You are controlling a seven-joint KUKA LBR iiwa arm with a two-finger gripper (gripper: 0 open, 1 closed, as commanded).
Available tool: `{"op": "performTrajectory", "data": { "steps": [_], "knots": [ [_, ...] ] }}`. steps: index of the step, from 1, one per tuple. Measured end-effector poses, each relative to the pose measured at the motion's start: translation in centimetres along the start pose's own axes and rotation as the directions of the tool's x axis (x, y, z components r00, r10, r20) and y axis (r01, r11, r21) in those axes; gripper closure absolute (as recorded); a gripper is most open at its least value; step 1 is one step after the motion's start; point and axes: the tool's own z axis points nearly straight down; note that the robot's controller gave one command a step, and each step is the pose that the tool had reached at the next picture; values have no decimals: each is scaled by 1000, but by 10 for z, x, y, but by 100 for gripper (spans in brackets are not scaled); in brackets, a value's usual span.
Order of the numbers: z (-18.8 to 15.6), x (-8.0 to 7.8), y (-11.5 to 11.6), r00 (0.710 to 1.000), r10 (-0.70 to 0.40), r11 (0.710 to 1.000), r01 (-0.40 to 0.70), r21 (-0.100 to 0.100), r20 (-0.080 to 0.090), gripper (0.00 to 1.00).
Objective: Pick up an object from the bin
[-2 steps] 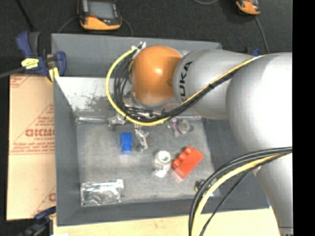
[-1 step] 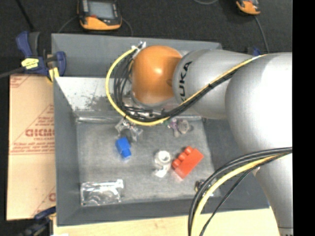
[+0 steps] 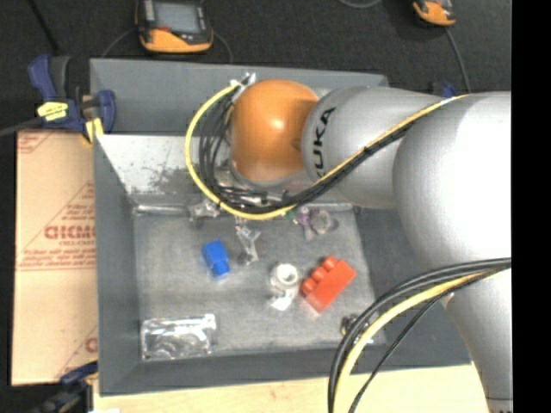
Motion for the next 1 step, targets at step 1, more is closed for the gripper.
{"op": "performTrajectory", "data": {
  "steps": [1],
  "knots": [
    [0,8,59,998,-57,998,57,-2,-2,0]
  ]
}}
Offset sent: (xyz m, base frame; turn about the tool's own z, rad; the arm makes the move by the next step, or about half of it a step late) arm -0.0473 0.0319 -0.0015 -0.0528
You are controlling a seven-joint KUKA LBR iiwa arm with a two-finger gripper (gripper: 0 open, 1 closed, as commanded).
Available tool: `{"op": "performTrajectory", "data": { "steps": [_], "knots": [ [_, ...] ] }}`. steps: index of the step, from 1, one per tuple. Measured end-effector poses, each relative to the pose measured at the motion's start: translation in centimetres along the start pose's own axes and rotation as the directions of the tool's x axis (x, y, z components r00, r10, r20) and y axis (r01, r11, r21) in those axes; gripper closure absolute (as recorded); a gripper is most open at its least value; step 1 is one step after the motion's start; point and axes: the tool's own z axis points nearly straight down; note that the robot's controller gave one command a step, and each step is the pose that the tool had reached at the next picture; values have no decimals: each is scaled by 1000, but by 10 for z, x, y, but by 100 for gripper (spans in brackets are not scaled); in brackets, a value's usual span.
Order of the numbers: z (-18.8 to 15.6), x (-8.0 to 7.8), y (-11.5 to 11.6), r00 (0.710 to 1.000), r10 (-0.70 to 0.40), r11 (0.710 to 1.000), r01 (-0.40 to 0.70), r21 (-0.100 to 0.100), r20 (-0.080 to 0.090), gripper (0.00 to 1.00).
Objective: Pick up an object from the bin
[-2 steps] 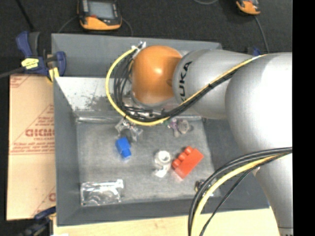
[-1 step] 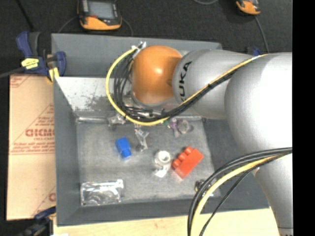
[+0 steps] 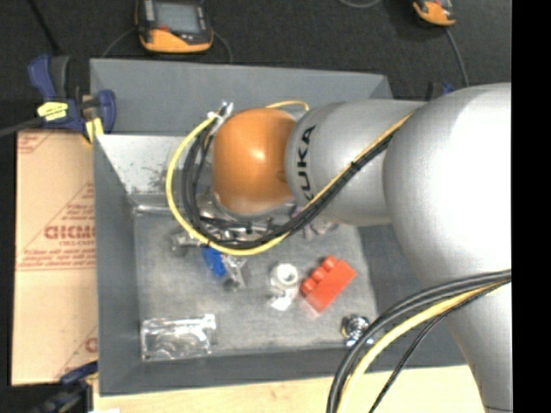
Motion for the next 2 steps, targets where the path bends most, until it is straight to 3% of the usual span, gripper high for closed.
{"op": "performTrajectory", "data": {
  "steps": [1,2],
  "knots": [
    [0,0,-4,1000,7,1000,-7,3,3,100],
    [0,0,-4,1000,8,1000,-8,3,2,0]
  ]
}}
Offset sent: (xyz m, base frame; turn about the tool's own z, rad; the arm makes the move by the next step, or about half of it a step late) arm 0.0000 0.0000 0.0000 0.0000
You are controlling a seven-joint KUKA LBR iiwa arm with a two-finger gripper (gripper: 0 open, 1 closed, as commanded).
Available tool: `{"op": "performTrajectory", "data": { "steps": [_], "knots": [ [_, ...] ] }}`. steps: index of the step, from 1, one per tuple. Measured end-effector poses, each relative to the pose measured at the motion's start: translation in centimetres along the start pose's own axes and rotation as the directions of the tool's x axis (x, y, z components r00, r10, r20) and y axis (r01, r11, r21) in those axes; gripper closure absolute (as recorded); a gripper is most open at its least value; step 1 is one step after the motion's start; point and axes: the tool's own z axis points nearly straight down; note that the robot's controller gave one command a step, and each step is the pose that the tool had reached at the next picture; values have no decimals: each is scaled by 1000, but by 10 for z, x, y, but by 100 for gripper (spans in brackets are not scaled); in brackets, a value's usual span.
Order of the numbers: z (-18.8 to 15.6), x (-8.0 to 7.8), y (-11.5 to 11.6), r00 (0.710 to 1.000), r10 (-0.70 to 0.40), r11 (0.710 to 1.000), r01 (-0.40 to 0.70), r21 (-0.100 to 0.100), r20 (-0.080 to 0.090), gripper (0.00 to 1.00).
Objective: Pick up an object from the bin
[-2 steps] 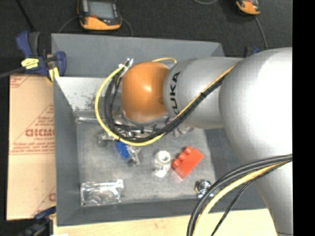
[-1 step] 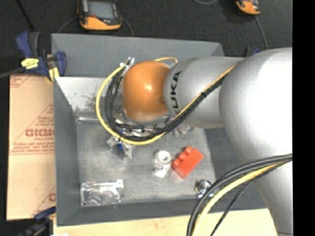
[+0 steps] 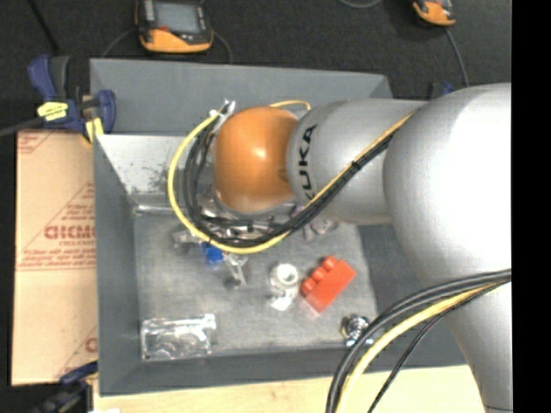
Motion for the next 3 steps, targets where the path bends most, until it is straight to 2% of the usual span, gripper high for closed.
{"op": "performTrajectory", "data": {
  "steps": [1,2,3],
  "knots": [
    [-3,-3,-48,1000,25,1000,-25,5,-1,0],
    [-2,-3,-44,1000,24,1000,-24,0,-2,100],
    [-3,-4,-44,1000,25,1000,-25,-1,-2,0]
  ]
}}
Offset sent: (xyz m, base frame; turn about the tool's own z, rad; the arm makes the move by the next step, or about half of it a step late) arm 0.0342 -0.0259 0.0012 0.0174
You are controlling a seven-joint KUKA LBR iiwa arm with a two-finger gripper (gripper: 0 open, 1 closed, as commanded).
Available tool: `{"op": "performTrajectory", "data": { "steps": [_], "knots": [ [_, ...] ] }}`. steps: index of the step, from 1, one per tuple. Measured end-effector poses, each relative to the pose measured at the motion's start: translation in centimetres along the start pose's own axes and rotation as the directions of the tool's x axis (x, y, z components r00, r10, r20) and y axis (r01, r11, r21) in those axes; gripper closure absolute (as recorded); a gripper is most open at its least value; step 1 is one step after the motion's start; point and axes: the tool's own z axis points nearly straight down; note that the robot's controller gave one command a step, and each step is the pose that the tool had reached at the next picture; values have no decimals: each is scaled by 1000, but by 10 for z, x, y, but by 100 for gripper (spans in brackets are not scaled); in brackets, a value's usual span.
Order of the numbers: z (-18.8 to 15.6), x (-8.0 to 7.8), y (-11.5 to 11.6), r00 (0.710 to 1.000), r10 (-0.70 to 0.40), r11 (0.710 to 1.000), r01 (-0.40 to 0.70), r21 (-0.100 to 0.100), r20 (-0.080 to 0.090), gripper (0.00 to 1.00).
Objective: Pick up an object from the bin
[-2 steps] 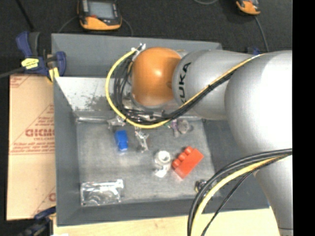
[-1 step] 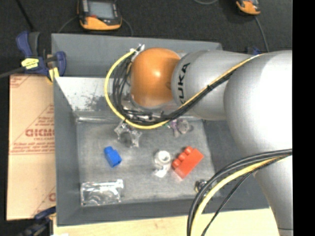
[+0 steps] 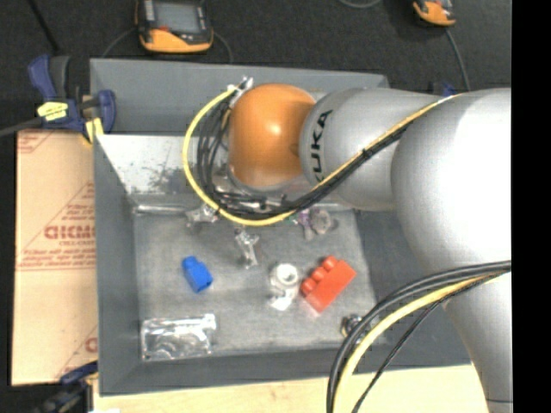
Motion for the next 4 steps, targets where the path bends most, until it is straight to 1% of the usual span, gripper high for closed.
{"op": "performTrajectory", "data": {
  "steps": [1,2,3,4],
  "knots": [
    [-6,2,92,967,-257,967,257,-3,-1,0],
    [-6,3,89,968,-252,968,252,-1,-1,100],
    [-6,-30,9,966,-258,966,258,8,3,100],
    [-83,-23,19,965,-263,965,263,8,4,100]
  ]
}}
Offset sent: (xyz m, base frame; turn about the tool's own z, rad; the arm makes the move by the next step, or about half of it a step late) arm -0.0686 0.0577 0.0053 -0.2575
